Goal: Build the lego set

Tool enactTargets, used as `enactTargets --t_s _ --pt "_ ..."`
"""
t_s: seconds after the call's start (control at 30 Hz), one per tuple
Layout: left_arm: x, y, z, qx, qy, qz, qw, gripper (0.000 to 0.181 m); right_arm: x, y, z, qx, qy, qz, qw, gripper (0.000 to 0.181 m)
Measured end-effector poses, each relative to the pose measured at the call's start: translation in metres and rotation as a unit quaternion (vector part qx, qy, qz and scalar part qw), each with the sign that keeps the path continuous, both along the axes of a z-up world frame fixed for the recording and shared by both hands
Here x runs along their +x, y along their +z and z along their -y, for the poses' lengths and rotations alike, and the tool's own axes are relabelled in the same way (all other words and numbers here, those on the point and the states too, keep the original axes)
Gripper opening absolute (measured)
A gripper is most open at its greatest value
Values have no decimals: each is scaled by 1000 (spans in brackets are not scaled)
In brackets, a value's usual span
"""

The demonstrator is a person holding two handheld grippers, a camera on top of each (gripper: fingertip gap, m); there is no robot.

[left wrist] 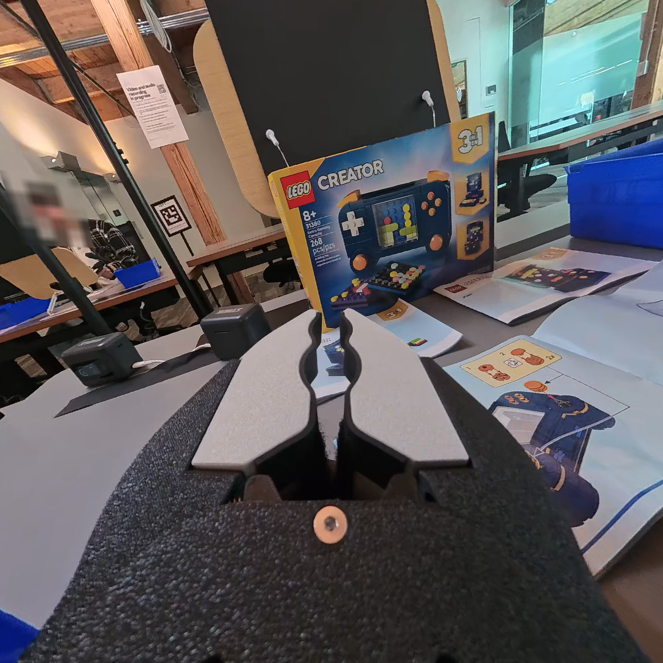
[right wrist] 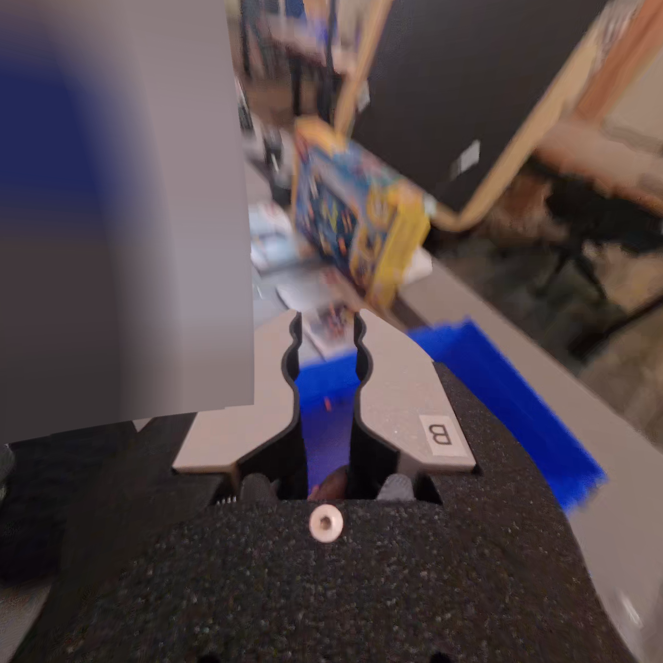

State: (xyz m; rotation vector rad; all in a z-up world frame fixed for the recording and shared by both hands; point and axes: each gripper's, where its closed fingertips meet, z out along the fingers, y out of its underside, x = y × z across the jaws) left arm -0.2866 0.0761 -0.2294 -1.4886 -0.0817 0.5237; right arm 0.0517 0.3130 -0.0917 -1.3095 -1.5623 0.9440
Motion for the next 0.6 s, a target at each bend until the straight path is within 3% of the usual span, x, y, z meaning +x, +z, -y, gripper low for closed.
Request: enactTargets --t_s 0.07,0.17,0.23,0.3,0.37,0.53,0.6 --pt "-1 0 0 0 2 -1 1000 9 19 -58 -25 -7 -26 186 982 21" --pt "1 -1 -2 -7 0 -8 1000 9 49 -145 -35 -58 -32 444 894 22" --pt "2 -2 -3 -10 -2 -13 1000 9 68 -180 -35 -48 -24 547 835 28" --pt "2 -1 -2 -8 -5 -12 1000 9 83 -194 -57 -13 -62 598 799 27" --pt "1 -1 -1 -3 -6 -6 1000 9 89 -197 -63 -42 -80 614 784 23" --pt "2 -1 -2 -4 -10 -5 1000 9 111 -214 -56 -46 -40 710 702 31" --pt "3 -2 -3 -10 -13 -11 1000 9 99 -224 -46 -48 0 702 711 29"
